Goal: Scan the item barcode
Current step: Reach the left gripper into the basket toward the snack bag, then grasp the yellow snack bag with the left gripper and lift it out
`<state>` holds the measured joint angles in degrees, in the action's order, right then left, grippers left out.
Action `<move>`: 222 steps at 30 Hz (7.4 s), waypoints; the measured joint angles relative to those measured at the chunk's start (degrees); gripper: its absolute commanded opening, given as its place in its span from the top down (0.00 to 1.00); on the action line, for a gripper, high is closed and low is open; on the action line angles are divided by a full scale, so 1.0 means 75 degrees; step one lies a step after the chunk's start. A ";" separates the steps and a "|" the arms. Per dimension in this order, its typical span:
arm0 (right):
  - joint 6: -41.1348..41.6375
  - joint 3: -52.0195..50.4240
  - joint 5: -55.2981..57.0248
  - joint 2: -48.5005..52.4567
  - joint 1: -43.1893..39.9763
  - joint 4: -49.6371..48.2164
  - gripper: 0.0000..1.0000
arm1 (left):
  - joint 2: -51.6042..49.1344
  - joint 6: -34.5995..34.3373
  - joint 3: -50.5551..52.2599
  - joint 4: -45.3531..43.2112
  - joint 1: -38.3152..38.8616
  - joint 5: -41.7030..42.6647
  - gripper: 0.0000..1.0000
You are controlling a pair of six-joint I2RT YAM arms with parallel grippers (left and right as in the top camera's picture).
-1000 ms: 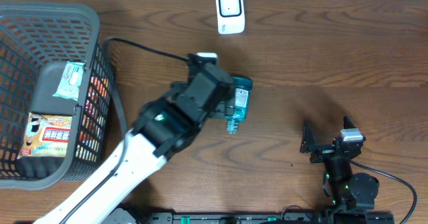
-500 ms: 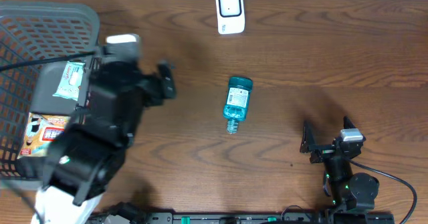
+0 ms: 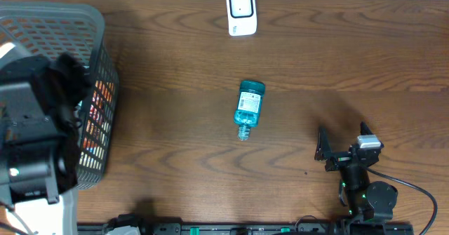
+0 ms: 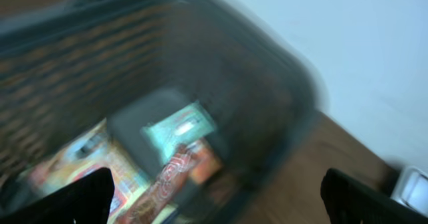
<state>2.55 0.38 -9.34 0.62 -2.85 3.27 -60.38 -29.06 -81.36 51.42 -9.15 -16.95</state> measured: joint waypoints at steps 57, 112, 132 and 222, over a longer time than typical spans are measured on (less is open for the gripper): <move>0.0000 0.0000 0.0000 0.0000 0.0000 0.0003 0.01 | -0.3518 -0.1524 0.1953 -0.0510 -0.1268 0.0251 0.02; 0.0000 0.0000 -0.0003 0.0000 0.0000 0.0003 0.01 | -0.5776 -0.1376 0.2742 -0.2576 -0.2964 -0.0259 0.93; 0.0000 0.0000 0.0000 0.0000 0.0000 0.0003 0.01 | -0.3191 -0.0889 0.3663 -0.2273 -0.3130 0.1594 0.92; 0.0000 0.0000 0.0000 0.0000 0.0000 0.0006 0.01 | 0.1230 -0.0137 0.3142 -0.6289 -0.2634 0.6744 0.93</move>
<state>2.55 0.38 -9.34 0.62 -2.85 3.31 -51.16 -30.09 -57.80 4.25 -28.91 33.63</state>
